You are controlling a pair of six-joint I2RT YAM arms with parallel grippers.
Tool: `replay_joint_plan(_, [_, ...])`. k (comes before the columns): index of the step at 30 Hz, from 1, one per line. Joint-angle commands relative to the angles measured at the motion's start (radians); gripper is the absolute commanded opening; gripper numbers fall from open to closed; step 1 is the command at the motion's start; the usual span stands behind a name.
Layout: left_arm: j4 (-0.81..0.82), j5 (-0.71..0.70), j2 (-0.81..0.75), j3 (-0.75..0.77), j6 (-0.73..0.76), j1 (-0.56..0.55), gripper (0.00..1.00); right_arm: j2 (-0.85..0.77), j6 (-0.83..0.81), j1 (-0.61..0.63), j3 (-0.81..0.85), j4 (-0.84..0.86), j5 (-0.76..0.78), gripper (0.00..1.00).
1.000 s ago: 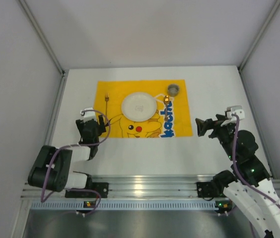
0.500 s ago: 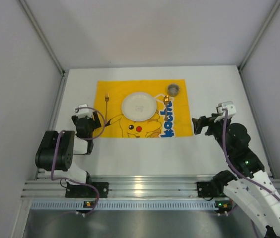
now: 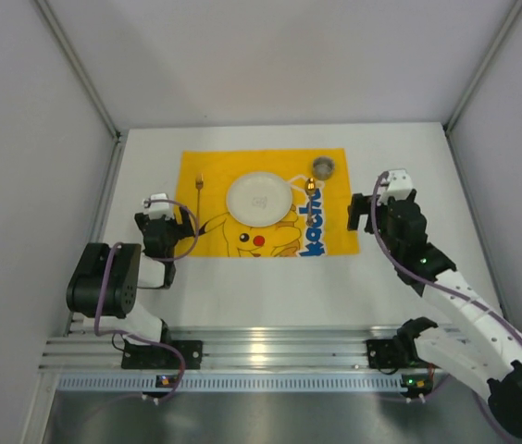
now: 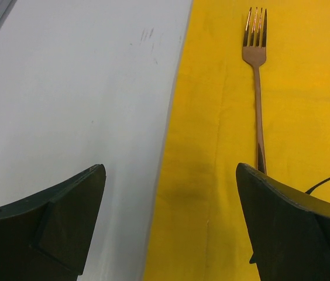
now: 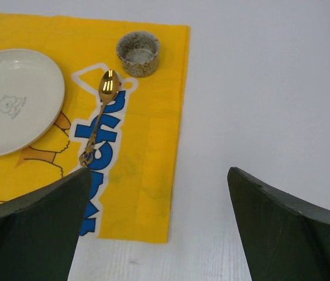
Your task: Set the dinner table for one person
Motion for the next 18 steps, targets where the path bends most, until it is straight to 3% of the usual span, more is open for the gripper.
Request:
replay_joint_plan(1, [0.077, 0.012, -0.021, 0.008, 0.01, 0.0, 0.98, -0.001, -0.237, -0.015, -0.036, 0.242, 0.074, 1.0])
replay_joint_plan(7, [0.077, 0.012, -0.02, 0.008, 0.01, 0.0, 0.99, 0.077, -0.257, -0.068, -0.181, 0.397, 0.134, 1.0])
replay_joint_plan(12, [0.077, 0.012, -0.021, 0.008, 0.01, 0.0, 0.98, 0.137, -0.061, -0.229, -0.358, 0.676, 0.127, 1.0])
replay_joint_plan(18, [0.077, 0.012, -0.021, 0.008, 0.01, 0.0, 0.98, 0.262, -0.134, -0.304, -0.432, 0.978, 0.088, 1.0])
